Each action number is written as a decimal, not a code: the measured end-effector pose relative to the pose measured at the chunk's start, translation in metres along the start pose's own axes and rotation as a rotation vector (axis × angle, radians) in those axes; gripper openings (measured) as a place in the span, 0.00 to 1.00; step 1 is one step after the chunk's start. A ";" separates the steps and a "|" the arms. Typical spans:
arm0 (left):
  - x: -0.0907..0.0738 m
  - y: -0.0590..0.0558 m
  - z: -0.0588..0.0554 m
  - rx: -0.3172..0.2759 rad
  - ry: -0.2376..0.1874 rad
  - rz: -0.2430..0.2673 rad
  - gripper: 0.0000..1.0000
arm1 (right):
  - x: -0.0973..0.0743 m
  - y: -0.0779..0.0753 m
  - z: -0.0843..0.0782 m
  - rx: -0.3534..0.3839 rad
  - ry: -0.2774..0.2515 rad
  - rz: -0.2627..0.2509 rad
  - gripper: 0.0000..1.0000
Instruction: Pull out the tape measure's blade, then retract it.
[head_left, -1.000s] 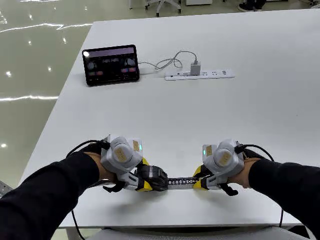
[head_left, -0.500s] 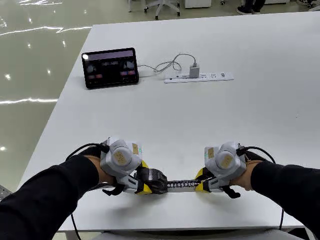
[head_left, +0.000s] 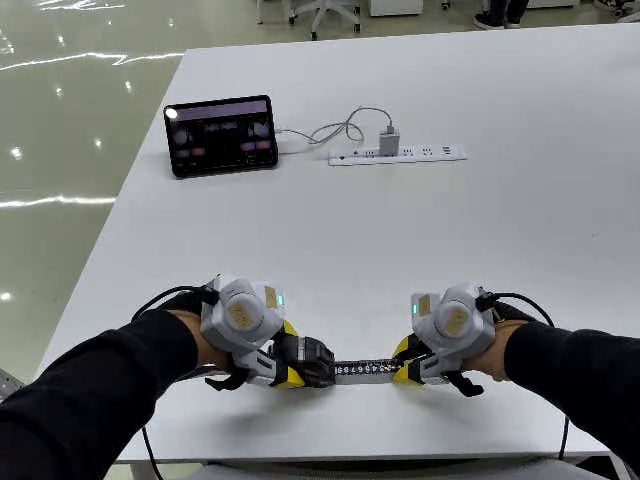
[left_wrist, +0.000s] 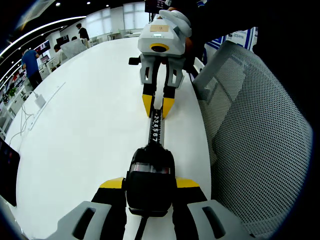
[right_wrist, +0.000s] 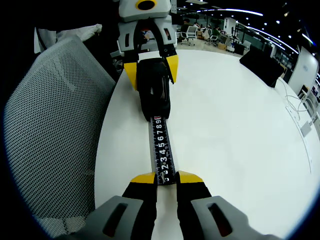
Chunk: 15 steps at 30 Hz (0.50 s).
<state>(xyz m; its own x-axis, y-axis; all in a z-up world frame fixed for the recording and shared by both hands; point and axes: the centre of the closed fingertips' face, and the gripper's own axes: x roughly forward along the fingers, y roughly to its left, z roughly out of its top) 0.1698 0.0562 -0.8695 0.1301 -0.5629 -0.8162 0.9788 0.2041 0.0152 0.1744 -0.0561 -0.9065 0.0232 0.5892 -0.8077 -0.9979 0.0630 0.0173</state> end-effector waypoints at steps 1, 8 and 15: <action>0.000 0.000 0.000 0.001 0.000 0.000 0.31 | 0.000 0.000 -0.001 0.001 0.000 0.000 0.10; 0.000 0.000 0.000 0.000 -0.002 0.000 0.31 | -0.003 0.000 -0.003 0.006 0.002 -0.002 0.10; 0.000 0.000 0.000 0.000 -0.002 0.000 0.31 | -0.003 0.000 -0.003 0.009 0.001 -0.002 0.10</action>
<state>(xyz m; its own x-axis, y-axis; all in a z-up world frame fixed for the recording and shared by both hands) 0.1699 0.0561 -0.8692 0.1301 -0.5645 -0.8151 0.9789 0.2039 0.0151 0.1743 -0.0604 -0.9054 0.0255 0.5881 -0.8084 -0.9972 0.0716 0.0207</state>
